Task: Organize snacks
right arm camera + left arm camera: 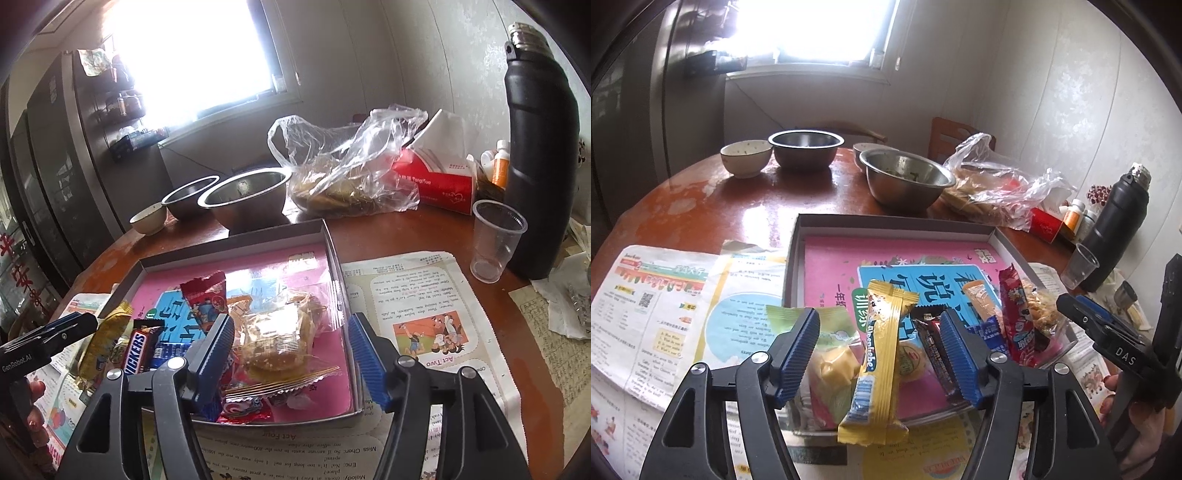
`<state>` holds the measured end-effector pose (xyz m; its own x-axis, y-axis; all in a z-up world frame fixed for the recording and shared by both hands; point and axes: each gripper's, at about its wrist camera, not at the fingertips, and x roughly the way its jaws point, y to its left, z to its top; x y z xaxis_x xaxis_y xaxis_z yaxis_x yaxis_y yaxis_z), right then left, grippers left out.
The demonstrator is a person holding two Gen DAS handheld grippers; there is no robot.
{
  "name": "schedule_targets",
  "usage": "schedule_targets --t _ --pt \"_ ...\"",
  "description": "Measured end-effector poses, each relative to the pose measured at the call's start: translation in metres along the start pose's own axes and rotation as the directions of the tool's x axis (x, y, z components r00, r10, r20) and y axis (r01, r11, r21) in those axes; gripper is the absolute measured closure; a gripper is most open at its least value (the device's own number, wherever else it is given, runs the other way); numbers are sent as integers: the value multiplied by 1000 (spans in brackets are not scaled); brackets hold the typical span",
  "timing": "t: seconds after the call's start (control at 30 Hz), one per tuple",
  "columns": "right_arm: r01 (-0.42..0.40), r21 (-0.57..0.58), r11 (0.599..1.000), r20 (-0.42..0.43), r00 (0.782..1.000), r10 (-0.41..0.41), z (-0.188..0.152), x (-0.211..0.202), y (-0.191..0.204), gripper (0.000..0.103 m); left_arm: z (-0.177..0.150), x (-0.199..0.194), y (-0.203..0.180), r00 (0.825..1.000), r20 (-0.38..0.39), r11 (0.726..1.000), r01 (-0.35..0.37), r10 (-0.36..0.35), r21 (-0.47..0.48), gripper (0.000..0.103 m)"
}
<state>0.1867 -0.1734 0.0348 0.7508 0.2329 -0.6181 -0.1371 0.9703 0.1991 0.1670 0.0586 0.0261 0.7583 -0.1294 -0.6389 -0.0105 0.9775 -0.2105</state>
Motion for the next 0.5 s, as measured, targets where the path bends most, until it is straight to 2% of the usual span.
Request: schedule_targets --t 0.2,0.5 --pt "-5 -18 1000 50 999 6 2 -22 9 30 0 -24 -2 999 31 1000 -13 13 1 30" --pt "-13 -41 999 87 996 17 -2 -53 20 23 -8 -53 -9 999 44 1000 -22 21 9 25"
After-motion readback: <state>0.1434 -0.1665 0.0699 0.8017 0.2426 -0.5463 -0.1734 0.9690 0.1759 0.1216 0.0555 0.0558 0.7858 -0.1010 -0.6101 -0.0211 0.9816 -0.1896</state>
